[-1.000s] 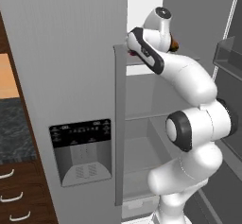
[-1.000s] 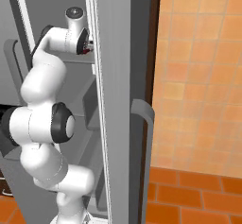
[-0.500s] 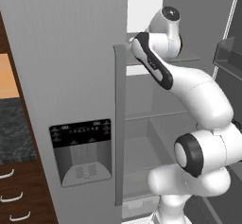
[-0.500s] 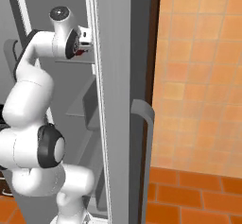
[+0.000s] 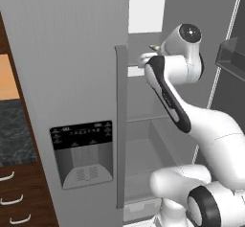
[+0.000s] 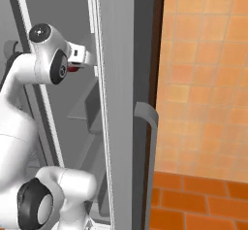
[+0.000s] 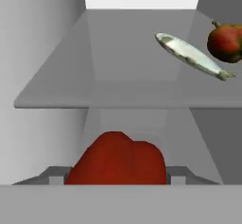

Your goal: Place one bell pepper and one fish in each tupperware on the nearby counter, to pack two identical lunches.

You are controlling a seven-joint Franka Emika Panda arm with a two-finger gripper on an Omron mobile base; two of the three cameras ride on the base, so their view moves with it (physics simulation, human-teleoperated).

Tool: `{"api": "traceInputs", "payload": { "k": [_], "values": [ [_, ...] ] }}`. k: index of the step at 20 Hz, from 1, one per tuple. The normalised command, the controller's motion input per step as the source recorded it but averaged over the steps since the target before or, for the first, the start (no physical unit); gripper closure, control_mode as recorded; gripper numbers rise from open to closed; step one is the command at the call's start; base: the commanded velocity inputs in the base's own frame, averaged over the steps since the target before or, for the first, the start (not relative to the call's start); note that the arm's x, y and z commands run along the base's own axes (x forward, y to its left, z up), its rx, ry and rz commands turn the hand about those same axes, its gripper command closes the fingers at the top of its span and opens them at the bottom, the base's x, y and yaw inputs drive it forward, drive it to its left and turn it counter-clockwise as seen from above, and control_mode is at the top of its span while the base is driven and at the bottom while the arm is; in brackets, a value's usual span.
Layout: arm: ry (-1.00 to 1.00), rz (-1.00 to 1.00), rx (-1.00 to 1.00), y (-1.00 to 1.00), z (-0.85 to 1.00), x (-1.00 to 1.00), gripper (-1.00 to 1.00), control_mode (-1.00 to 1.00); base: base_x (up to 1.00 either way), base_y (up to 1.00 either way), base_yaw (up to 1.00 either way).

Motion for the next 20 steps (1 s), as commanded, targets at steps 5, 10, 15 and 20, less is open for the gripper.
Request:
{"api": "traceInputs", "payload": {
  "k": [5,10,15,20],
  "values": [
    [-0.01,-0.04,-0.02,-0.09,-0.45,-1.00,1.00,-1.00,0.00,0.00,0.00],
    [0.00,0.00,-0.06,0.21,-0.35,-0.40,1.00,1.00,-0.53,0.57,0.03],
    [0.00,0.00,0.00,0.00,0.00,0.00,1.00,1.00,-0.28,1.00,0.11],
    [0.00,0.00,0.00,0.00,0.00,0.00,1.00,1.00,0.19,1.00,0.01]
  ]
}}
